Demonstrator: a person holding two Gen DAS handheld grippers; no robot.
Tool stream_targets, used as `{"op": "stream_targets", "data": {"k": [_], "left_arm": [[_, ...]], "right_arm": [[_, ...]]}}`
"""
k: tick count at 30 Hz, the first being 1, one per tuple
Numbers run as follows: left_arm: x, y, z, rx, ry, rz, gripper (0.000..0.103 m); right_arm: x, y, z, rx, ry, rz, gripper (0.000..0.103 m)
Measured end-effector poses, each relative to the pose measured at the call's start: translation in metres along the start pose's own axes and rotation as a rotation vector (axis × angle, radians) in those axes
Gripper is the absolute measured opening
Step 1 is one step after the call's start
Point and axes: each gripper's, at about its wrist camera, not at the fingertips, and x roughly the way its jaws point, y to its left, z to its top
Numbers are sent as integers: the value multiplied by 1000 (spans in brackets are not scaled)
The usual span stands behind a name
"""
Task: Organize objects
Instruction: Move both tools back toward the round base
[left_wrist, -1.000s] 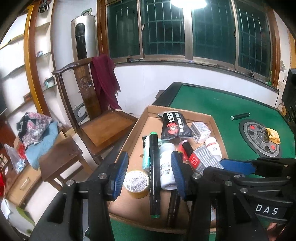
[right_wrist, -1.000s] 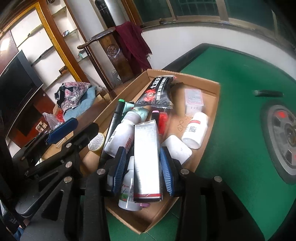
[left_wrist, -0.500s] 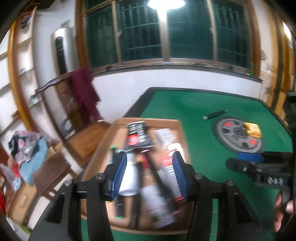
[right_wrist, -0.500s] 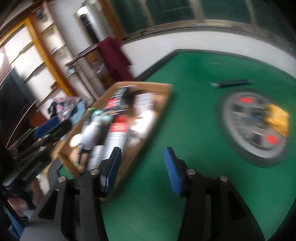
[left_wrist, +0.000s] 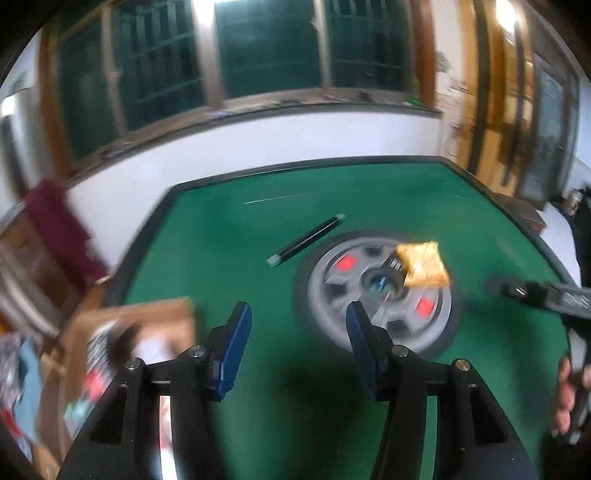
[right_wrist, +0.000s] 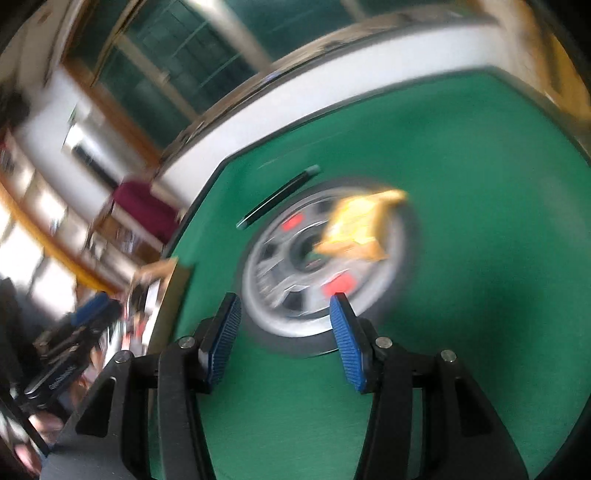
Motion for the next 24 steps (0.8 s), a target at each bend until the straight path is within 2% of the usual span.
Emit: {"op": "stream_targets", "data": {"k": [1,4,9,16,18,20,21,24], "left_arm": [[21,-3,15,30,29,-27,48],[73,-6,45,89,73,-29,48],[146,2,73,57,157,-31,48],[194,3,80,73,205,-36,48],[199,6,79,51,210,-62,47],[208,5,76,31,253,-76,30],[209,3,76,31,255,-54,16],[206,-2,74,25,263,-20,12]], "right_arm": [[-2,-7,3,34,-9,3,49],[-12,-27,12,108,-46,18,50],[-7,-30,15,130,-33,26,50],[-1,-35,11,147,0,62,50],[1,-37,9,159,12,79,50],[3,-38,7,166,16,77,50],[3,-39,7,167,16,72,50],[1,-43,7,174,8,61,50]]}}
